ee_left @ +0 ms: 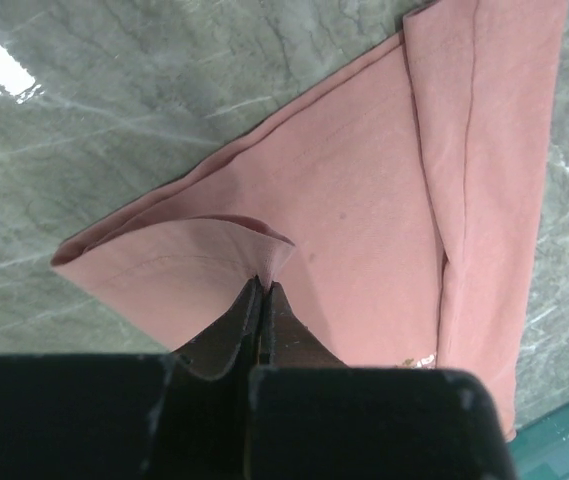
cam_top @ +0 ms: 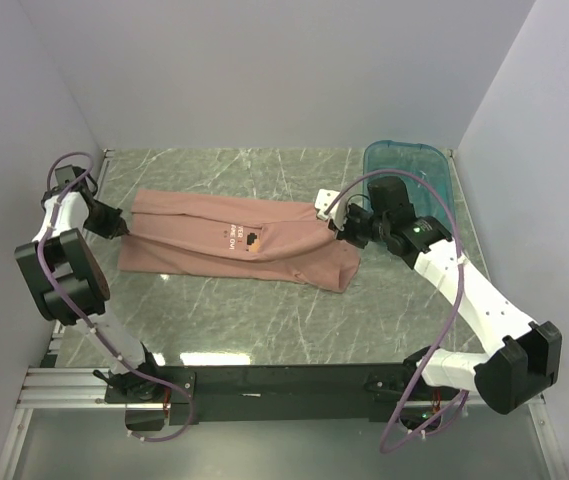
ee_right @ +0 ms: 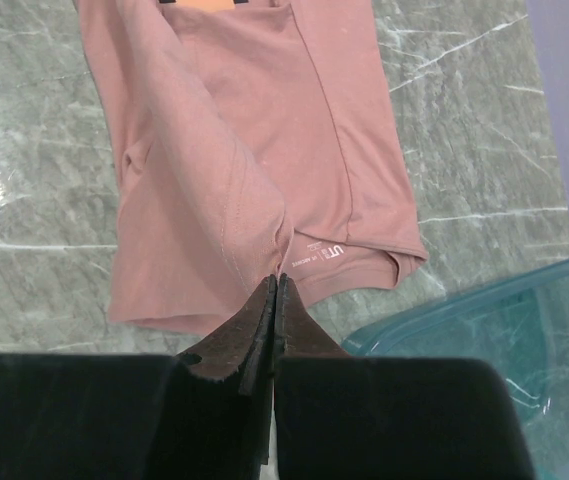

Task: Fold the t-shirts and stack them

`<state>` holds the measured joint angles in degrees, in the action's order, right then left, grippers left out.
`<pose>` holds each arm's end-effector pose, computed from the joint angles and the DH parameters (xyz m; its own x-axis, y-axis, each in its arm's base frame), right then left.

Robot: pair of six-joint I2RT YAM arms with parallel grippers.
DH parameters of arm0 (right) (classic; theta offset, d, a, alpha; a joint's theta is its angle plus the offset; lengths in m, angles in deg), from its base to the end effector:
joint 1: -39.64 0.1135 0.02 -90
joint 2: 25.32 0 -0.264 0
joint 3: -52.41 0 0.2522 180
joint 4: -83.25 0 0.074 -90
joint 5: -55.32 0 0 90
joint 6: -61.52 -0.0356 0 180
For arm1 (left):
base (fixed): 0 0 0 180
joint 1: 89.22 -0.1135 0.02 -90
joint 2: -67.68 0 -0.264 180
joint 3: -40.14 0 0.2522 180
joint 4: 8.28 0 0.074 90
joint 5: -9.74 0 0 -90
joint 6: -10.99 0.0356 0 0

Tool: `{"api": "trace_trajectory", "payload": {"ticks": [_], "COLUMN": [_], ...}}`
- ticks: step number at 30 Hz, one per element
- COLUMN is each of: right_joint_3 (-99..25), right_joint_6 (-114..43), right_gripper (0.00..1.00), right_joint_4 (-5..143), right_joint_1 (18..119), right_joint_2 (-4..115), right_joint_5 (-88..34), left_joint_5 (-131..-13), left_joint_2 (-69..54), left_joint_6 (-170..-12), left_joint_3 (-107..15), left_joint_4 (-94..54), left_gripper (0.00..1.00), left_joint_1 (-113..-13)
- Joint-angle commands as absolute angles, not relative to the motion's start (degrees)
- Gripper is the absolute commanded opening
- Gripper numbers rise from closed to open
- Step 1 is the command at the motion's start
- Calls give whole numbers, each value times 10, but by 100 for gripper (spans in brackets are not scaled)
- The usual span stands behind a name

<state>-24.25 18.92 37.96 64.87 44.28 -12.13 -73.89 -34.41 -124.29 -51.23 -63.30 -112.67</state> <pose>0.2314 0.1241 0.3258 0.1115 -0.6990 -0.7064 -0.8630 0.2844 -0.4176 0.3392 0.1428 0.2250 -0.3372 -0.9160 -0.2172 -0.8432 0.3965 -0.3631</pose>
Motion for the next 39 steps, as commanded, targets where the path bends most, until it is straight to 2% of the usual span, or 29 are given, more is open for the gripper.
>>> {"api": "trace_trajectory", "payload": {"ticks": [1,39], "right_joint_3": [-274,-296], "right_joint_6": [186,175], "right_gripper": [0,0], "right_joint_4": [396,398], "right_joint_1": [642,624], "right_joint_2": [452,504], "right_joint_5": [-118,-130], "left_joint_5": [-757,-788], "left_joint_2": [-360,-512], "left_joint_6": [-1247,-1249], "left_joint_3": [-547,-727], "left_joint_4": [-627,-684], "left_gripper": [0,0], "left_joint_1": [-1121,-1070]}}
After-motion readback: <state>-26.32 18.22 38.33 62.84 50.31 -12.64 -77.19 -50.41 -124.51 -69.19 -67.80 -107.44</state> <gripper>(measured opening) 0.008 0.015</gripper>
